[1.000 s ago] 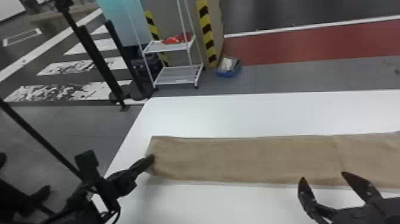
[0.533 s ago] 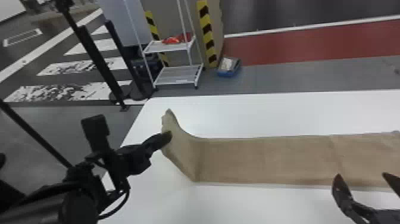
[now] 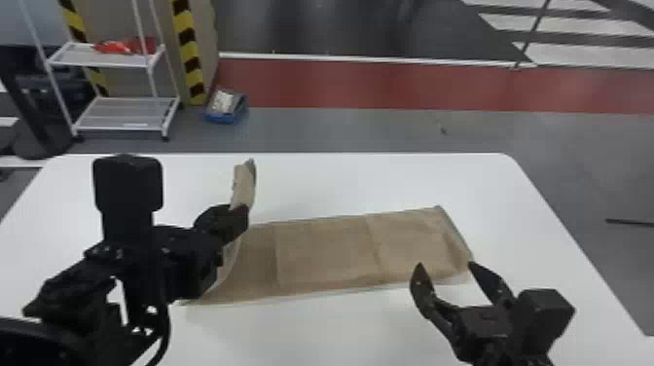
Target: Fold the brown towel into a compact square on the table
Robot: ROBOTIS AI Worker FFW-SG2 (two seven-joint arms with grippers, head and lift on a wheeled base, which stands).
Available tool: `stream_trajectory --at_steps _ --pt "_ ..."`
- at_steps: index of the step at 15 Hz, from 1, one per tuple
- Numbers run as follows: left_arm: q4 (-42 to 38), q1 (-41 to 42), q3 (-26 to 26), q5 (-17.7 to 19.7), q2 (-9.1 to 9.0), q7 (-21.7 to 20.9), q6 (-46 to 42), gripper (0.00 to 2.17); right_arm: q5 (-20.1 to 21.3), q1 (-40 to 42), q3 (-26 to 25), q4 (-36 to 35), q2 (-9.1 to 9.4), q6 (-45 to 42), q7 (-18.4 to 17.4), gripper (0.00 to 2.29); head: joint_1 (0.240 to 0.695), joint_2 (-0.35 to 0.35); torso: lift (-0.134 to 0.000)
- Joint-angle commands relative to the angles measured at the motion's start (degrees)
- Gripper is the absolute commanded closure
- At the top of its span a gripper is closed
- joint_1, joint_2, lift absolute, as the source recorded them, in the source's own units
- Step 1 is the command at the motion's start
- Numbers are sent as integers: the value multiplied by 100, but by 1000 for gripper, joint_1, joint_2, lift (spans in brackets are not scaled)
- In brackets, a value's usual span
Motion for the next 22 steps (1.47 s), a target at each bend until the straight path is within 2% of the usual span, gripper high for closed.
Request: stream_trajectory --at_steps 1,5,8,9,10,12,15,18,21,22 --pt "295 -48 -468 -222 -24 203 -323 2142 -189 -51 -86 82 -180 -16 -69 120 695 -135 -119" --pt "778 -198 -969 -371 -24 519 -763 2145 -338 -34 -227 117 -321 -16 -113 120 695 -211 -119" --pt "1148 -286 -1241 -380 -24 739 -938 2142 -400 -16 -332 126 -356 -16 -149 120 695 -244 -119" --pt "1244 -312 -1329 -424 -24 800 -1009 2071 -461 -16 -359 126 -364 -16 -175 120 695 -257 -119" --pt "1420 -321 -1434 -459 -24 818 -1202 1571 -461 -25 -367 126 -364 -16 -175 120 695 -269 -119" --pt "1587 -365 -1584 -591 -24 783 -1202 53 -461 -34 -394 126 -364 -16 -175 120 695 -299 -119" --pt "1736 -400 -1821 -723 -24 765 -1220 12 -461 -60 -385 126 -347 -16 -175 120 695 -321 -119" --pt "1763 -382 -1777 -732 -24 748 -1220 36 -435 -86 -323 117 -338 -16 -166 120 695 -340 -119" --pt "1587 22 -1092 -521 -24 748 -1747 36 -294 -315 54 117 -329 195 -157 120 695 -326 -119" --pt "1543 242 -731 -319 -24 730 -2011 36 -171 -482 257 187 -321 370 -157 120 695 -282 -119"
